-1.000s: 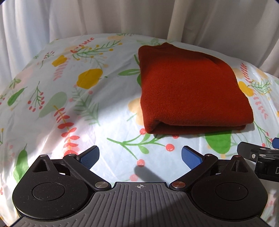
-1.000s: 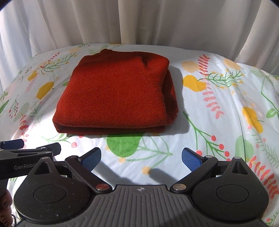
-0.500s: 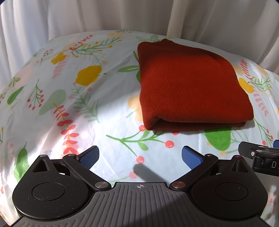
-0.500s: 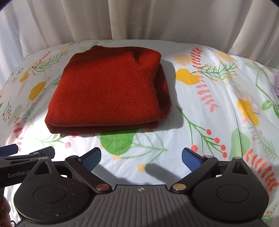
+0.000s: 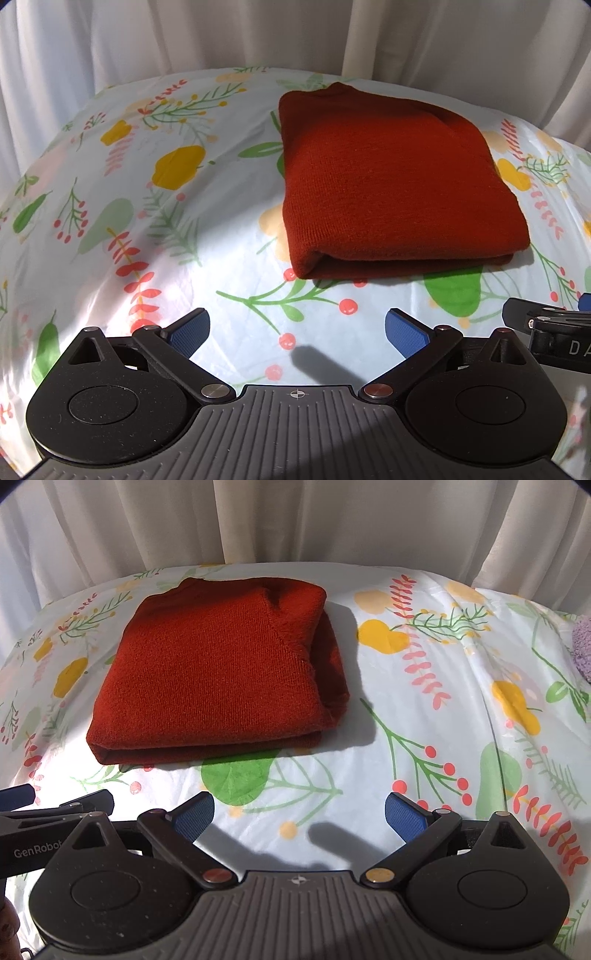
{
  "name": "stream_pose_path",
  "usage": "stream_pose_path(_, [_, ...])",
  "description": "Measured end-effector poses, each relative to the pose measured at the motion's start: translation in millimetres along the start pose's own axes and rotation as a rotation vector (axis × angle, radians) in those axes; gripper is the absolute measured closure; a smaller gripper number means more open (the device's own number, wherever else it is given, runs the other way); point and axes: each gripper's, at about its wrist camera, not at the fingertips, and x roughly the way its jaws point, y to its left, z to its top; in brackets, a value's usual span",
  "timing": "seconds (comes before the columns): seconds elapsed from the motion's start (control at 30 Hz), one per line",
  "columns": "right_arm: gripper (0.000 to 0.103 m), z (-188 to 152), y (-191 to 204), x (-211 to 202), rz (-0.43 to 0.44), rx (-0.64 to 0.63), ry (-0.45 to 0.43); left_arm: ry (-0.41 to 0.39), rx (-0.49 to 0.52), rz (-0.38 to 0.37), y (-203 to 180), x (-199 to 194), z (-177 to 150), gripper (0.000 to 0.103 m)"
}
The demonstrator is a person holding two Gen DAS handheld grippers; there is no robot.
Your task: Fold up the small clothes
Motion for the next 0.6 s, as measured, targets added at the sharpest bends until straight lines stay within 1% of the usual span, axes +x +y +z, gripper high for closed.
stream_pose_path(0.27, [0.004, 1.1, 2.0, -1.3, 0.008, -0.003, -0.002, 0.006, -0.008, 0.013, 2.3, 0.1, 0.1, 0.000])
stream_pose_path(0.6, [0.004, 1.1, 4.7, -1.0, -0.010, -0.019, 0.001, 0.016, -0.006, 0.014, 3.0, 0.9, 0.1, 0.000])
